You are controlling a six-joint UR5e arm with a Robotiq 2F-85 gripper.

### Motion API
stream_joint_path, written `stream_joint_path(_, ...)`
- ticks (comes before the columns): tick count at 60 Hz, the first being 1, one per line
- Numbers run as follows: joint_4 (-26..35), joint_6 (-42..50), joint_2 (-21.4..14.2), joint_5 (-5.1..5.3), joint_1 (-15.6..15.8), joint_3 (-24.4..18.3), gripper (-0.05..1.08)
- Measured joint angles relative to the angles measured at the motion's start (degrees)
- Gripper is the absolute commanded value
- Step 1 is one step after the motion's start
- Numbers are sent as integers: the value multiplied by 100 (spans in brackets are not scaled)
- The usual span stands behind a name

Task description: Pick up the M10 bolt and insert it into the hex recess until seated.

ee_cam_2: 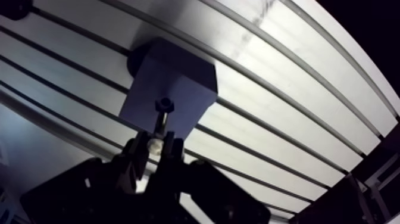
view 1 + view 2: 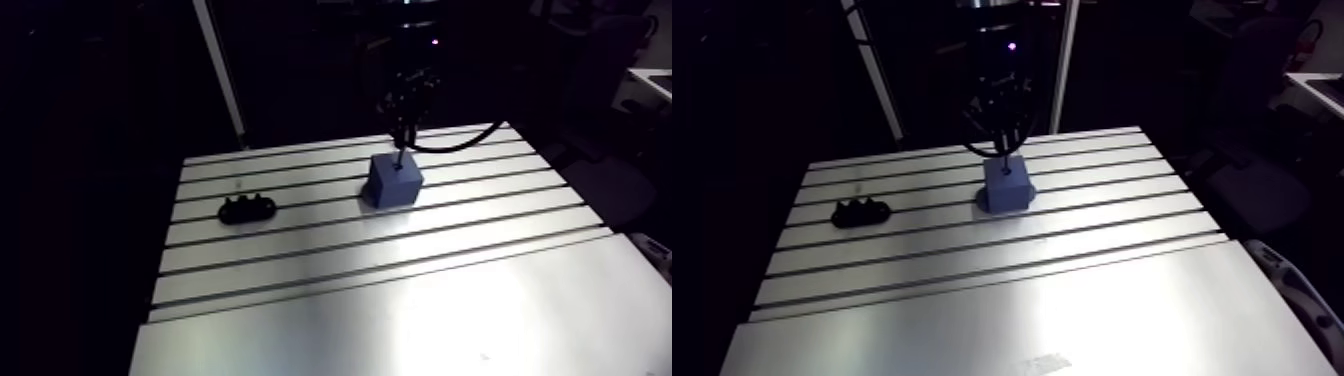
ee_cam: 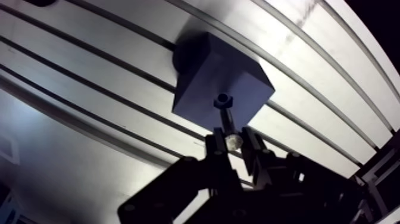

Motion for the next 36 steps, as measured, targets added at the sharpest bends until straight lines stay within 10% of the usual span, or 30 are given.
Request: stream_joint_path(36, -91, 0, 63, 0, 11, 25, 91)
